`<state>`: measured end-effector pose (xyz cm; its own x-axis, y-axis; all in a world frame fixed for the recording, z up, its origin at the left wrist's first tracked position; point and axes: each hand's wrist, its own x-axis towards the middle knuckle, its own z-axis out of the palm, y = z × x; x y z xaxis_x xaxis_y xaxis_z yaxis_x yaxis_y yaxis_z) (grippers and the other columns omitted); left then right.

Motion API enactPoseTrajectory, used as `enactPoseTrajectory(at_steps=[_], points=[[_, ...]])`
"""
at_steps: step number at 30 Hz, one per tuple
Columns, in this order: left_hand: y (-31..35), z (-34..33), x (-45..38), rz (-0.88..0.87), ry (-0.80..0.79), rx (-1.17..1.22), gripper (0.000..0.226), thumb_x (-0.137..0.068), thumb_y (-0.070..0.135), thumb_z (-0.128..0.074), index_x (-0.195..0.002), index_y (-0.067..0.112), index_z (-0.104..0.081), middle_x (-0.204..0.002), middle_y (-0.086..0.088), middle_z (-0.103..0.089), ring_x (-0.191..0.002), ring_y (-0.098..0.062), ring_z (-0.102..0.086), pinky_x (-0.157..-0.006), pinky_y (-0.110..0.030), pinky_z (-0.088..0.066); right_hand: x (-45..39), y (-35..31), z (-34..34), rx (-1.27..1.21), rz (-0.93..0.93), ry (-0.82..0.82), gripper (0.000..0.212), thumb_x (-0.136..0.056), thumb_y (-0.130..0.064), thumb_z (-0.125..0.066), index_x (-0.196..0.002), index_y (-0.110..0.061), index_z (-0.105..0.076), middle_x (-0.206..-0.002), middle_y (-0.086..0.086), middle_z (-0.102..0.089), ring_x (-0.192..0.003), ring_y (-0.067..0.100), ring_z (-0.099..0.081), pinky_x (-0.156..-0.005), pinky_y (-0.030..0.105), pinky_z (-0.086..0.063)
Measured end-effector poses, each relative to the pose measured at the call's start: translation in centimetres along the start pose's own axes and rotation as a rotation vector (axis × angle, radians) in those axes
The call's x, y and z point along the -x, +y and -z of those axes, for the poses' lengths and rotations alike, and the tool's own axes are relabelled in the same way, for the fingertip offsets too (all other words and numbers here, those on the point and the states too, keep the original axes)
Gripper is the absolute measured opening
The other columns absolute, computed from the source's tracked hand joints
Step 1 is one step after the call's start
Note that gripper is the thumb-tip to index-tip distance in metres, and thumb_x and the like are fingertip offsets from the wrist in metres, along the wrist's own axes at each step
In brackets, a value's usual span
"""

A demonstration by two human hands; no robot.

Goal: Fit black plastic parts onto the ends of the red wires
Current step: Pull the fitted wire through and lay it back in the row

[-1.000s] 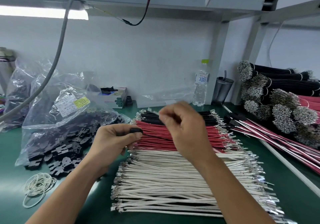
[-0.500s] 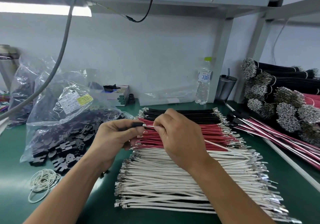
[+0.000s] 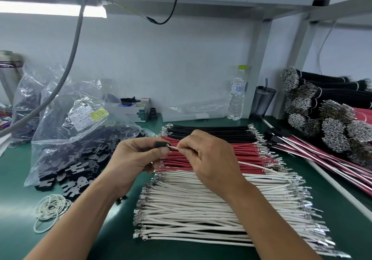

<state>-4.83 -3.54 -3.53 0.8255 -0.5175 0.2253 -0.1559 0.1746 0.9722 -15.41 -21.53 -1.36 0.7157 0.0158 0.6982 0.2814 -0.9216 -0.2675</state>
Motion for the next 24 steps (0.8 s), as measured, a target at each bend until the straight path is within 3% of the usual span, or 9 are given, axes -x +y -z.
enactPoseTrajectory(at_steps=[7, 13, 24], points=[[0.3, -0.4, 0.3, -0.043, -0.033, -0.102, 0.024, -0.069, 0.023, -0.085, -0.09, 0.012, -0.084, -0.062, -0.009, -0.067, -0.05, -0.015, -0.055, -0.046, -0.021, -0.046, -0.3, -0.6, -0.5, 0.128, 0.01, 0.038, 0.009, -0.098, -0.028, -0.06, -0.093, -0.025, -0.066, -0.088, -0.013, -0.058, -0.074, 0.006, -0.055, -0.06, 0.027, -0.047], [0.4, -0.3, 0.5, -0.047, -0.061, -0.103, 0.032, -0.065, 0.028, -0.087, -0.093, 0.011, -0.084, -0.066, -0.016, -0.068, -0.051, -0.016, -0.057, -0.047, -0.022, -0.049, 0.2, -0.8, -0.8, 0.001, -0.002, 0.001, 0.009, -0.098, -0.029, -0.061, -0.096, -0.022, -0.067, -0.09, -0.011, -0.058, -0.076, 0.009, -0.057, -0.062, 0.035, -0.051], [0.9, -0.1, 0.5, -0.034, -0.027, -0.12, 0.022, -0.071, 0.021, -0.084, -0.089, 0.009, -0.083, -0.065, -0.014, -0.069, -0.051, -0.017, -0.058, -0.048, -0.022, -0.049, 0.2, -0.1, -0.2, -0.059, -0.05, 0.035, 0.014, -0.095, -0.034, -0.067, -0.089, -0.022, -0.071, -0.085, -0.012, -0.059, -0.075, 0.006, -0.056, -0.065, 0.033, -0.05]])
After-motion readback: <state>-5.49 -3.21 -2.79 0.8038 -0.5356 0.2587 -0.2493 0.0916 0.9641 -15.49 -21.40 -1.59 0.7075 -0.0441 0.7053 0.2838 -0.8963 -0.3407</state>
